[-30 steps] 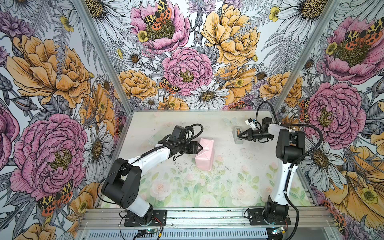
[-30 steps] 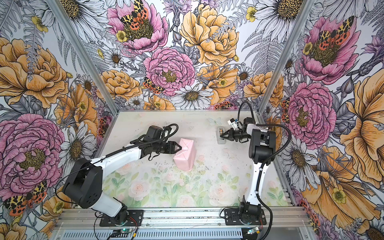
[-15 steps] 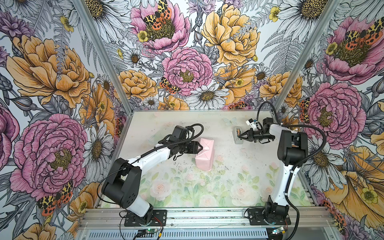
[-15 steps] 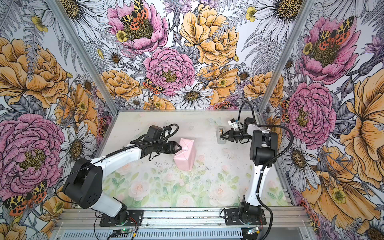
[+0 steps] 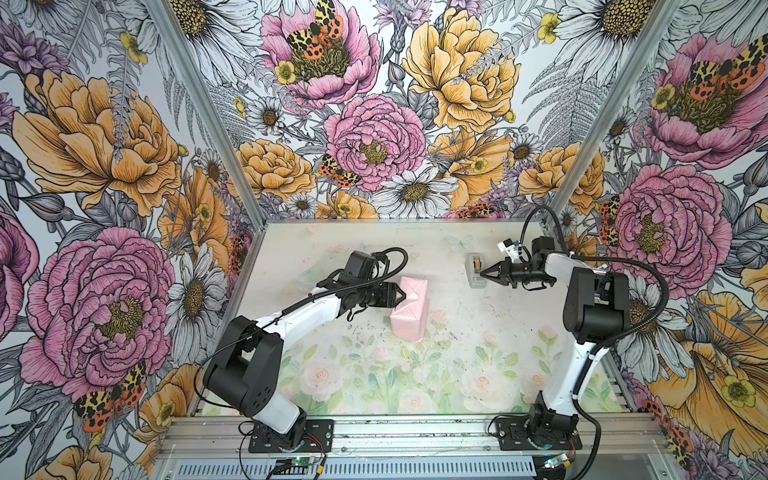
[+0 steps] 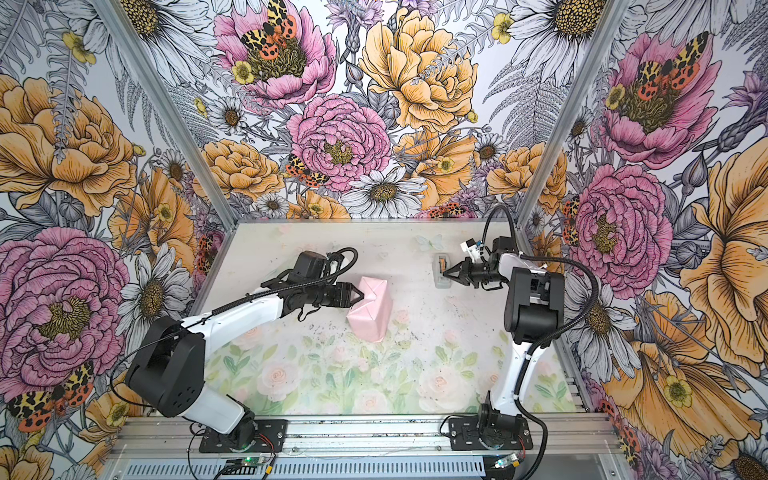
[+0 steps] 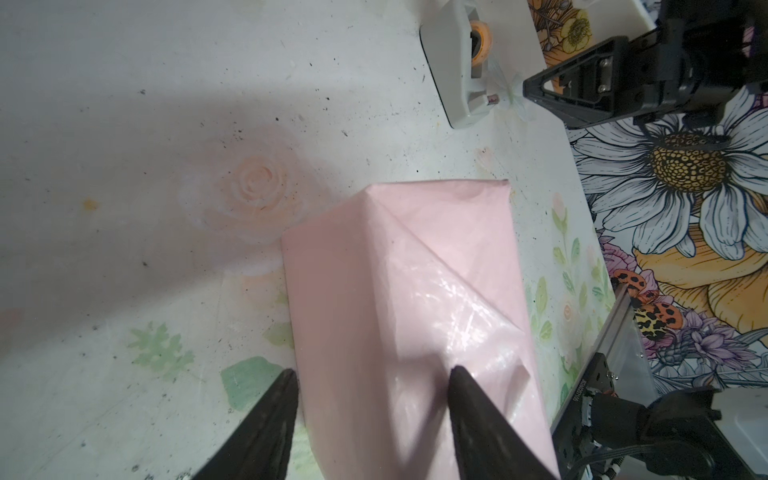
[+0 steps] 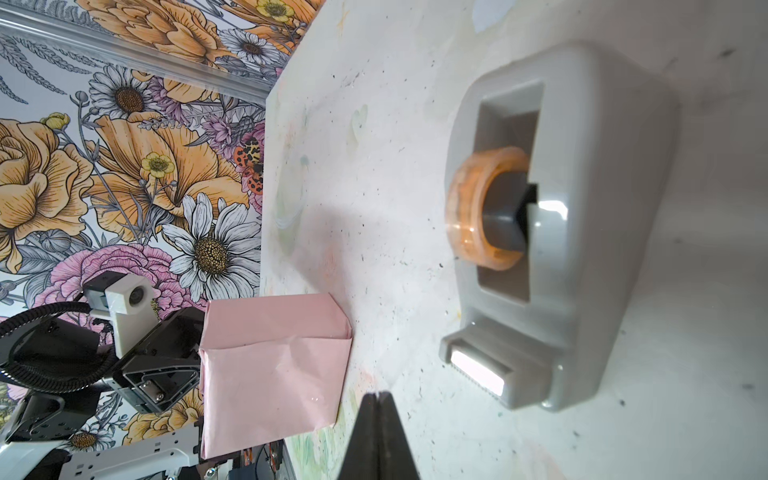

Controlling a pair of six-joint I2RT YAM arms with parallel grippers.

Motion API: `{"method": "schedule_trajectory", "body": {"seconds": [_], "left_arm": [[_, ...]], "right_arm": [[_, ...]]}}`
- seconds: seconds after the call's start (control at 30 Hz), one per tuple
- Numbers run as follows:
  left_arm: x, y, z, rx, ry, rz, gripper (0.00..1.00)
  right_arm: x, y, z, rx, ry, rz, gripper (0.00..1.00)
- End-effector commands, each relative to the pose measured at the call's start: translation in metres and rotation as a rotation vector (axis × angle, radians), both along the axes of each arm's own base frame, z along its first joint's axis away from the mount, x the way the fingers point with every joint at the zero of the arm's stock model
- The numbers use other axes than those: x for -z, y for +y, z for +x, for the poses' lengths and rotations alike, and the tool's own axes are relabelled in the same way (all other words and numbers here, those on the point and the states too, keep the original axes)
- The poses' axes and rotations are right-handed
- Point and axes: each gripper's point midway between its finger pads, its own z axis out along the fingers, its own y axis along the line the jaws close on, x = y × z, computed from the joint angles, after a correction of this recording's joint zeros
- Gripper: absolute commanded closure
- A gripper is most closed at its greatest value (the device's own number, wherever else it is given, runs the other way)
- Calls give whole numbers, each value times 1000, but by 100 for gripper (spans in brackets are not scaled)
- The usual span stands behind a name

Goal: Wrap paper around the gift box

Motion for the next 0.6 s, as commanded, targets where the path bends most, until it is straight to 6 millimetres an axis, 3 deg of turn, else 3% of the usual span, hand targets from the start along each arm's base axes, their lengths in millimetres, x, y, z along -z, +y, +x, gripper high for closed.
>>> {"method": "schedule_trajectory", "body": {"seconds": [0.0,0.27,0.57], "left_arm": [[-4,0,2,7,-31,30,41],[-6,-2,2,12,-35,27,41],[-8,-4,2,16,-43,28,41]], "right_arm": [[-8,-5,-2,49,-8,-19,100],[21,-4,-18,76,53,-27,100],[48,-9,-16,113,108,-63,100]]}}
